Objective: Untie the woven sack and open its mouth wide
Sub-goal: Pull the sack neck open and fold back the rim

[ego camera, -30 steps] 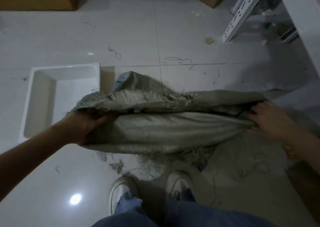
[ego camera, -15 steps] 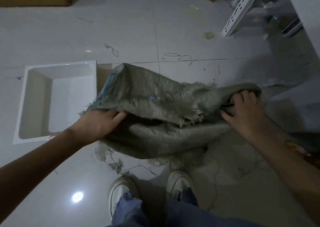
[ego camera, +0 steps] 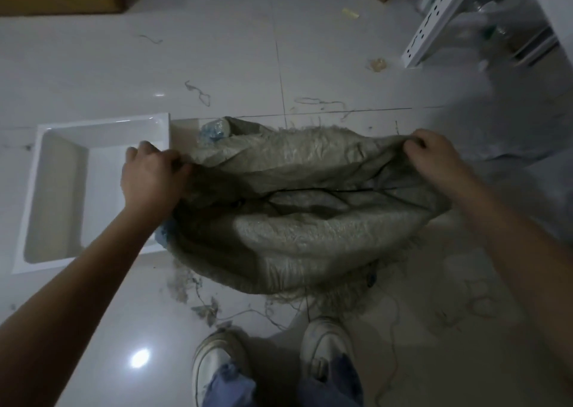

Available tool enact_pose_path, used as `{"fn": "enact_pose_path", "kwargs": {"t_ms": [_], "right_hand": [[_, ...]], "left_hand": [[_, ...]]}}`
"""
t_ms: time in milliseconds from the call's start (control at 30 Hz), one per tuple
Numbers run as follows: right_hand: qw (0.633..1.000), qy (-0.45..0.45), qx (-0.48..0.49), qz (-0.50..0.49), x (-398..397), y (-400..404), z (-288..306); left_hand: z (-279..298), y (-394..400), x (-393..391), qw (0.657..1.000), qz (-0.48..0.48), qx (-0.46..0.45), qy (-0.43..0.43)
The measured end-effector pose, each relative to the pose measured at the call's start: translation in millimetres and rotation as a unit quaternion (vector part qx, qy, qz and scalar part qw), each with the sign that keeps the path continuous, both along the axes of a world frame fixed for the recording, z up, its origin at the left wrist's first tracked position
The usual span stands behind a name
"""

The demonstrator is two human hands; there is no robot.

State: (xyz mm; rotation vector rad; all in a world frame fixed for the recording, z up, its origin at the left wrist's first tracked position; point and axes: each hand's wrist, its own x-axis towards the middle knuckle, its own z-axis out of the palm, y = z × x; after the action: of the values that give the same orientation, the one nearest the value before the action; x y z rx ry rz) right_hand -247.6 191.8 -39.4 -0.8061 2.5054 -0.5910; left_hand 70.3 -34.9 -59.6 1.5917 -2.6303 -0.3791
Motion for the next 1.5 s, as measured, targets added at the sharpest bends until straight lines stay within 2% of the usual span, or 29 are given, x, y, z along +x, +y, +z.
{"fn": "enact_pose_path", "kwargs": {"t_ms": [33,67,100,133,200,233,300,367,400,433,467,533,567,600,667,733,767,833,900,933,967,1033,1100,1133,1233,1300,1400,1433,1500], "right_hand": [[0.998,-0.050,-0.011,-0.044,-2.9,0.6,5.1],[0.990,-0.109,-0.025,-0.085,-5.4,2.1,7.9],[0.975,-0.180,-0.045,-0.125,-7.8,3.3,8.9],[0.952,-0.257,-0.062,-0.155,-9.3,4.2,8.9],[0.913,-0.361,-0.074,-0.176,-12.1,5.4,3.7],[0.901,-0.385,-0.075,-0.185,-13.8,4.8,-1.6],[0.890,-0.399,-0.077,-0.206,-15.8,4.3,-12.6],[0.884,-0.410,-0.067,-0.215,-18.3,5.2,-26.2],[0.880,-0.422,-0.048,-0.213,-17.4,6.5,-32.5],[0.880,-0.428,-0.019,-0.207,-15.3,7.8,-38.6],[0.883,-0.427,0.016,-0.196,-13.5,9.5,-45.4],[0.896,-0.408,0.085,-0.156,-10.3,10.1,-57.4],[0.899,-0.403,0.101,-0.140,-8.9,9.3,-61.1],[0.900,-0.403,0.102,-0.131,-7.6,7.7,-62.8],[0.900,-0.404,0.089,-0.138,-8.2,3.8,-65.1],[0.901,-0.401,0.084,-0.144,-7.4,-1.9,-64.6],[0.902,-0.396,0.085,-0.148,-7.1,-4.7,-62.0],[0.916,-0.356,0.088,-0.161,-8.2,-9.1,-53.0],[0.954,-0.222,0.077,-0.186,-9.0,-12.1,-41.8],[0.977,-0.086,0.070,-0.182,-3.5,-12.7,-29.1],[0.985,0.034,0.045,-0.164,9.4,-10.8,-12.9],[0.982,0.142,0.022,-0.125,55.1,-2.2,23.7],[0.986,0.114,0.092,-0.080,107.6,11.4,36.6],[0.985,0.066,0.142,-0.069,128.5,18.9,31.2],[0.965,-0.083,0.215,-0.123,148.8,30.0,2.8],[0.951,-0.151,0.198,-0.185,133.7,32.0,-16.2],[0.902,-0.303,0.073,-0.298,106.5,18.5,-39.5],[0.888,-0.332,0.054,-0.314,99.1,10.6,-47.2],[0.895,-0.325,0.064,-0.298,91.8,-5.3,-62.8]], "left_hand": [[3.7,-4.7,-0.8,0.996,0.020,0.063,0.058],[11.9,-8.1,-4.4,0.975,0.074,0.160,0.137],[20.4,-10.4,-9.2,0.926,0.138,0.279,0.214],[26.6,-14.0,-12.9,0.858,0.195,0.393,0.268],[31.0,-23.9,-16.4,0.746,0.231,0.556,0.285],[32.1,-27.6,-17.3,0.716,0.219,0.605,0.270],[21.1,-34.8,-14.8,0.691,0.193,0.654,0.241],[3.1,-35.0,-14.6,0.707,0.212,0.637,0.221],[-5.7,-34.0,-16.1,0.735,0.233,0.605,0.197],[-16.5,-34.0,-16.7,0.780,0.253,0.551,0.156],[-25.5,-32.3,-16.4,0.829,0.255,0.485,0.109],[-33.8,-23.6,-18.6,0.952,0.168,0.253,-0.040],[-31.3,-12.8,-21.8,0.983,0.090,0.141,-0.075],[-23.1,4.6,-27.8,0.995,0.012,0.077,-0.066],[-14.4,46.6,-45.0,0.986,-0.137,0.080,-0.056],[-30.4,87.6,-59.9,0.951,-0.261,0.095,-0.132],[-43.4,100.7,-65.1,0.942,-0.284,0.084,-0.160],[-66.2,103.5,-74.7,0.954,-0.249,0.057,-0.158],[-73.4,93.3,-83.1,0.971,-0.194,0.040,-0.136],[-72.5,88.5,-86.1,0.973,-0.185,0.035,-0.134],[-71.6,84.7,-88.2,0.973,-0.187,0.027,-0.134],[-64.5,80.2,-92.9,0.972,-0.195,0.005,-0.129],[-53.1,77.7,-97.5,0.974,-0.189,-0.004,-0.128],[-47.5,76.6,-99.5,0.976,-0.182,0.000,-0.120],[-33.8,72.6,-101.0,0.982,-0.170,0.008,-0.080],[-27.6,68.9,-97.4,0.984,-0.167,0.010,-0.057],[-22.7,66.7,-88.4,0.990,-0.140,0.009,-0.006],[-20.5,68.4,-86.2,0.992,-0.122,0.018,0.015],[-15.1,77.7,-82.3,0.993,-0.072,0.060,0.071]]}}
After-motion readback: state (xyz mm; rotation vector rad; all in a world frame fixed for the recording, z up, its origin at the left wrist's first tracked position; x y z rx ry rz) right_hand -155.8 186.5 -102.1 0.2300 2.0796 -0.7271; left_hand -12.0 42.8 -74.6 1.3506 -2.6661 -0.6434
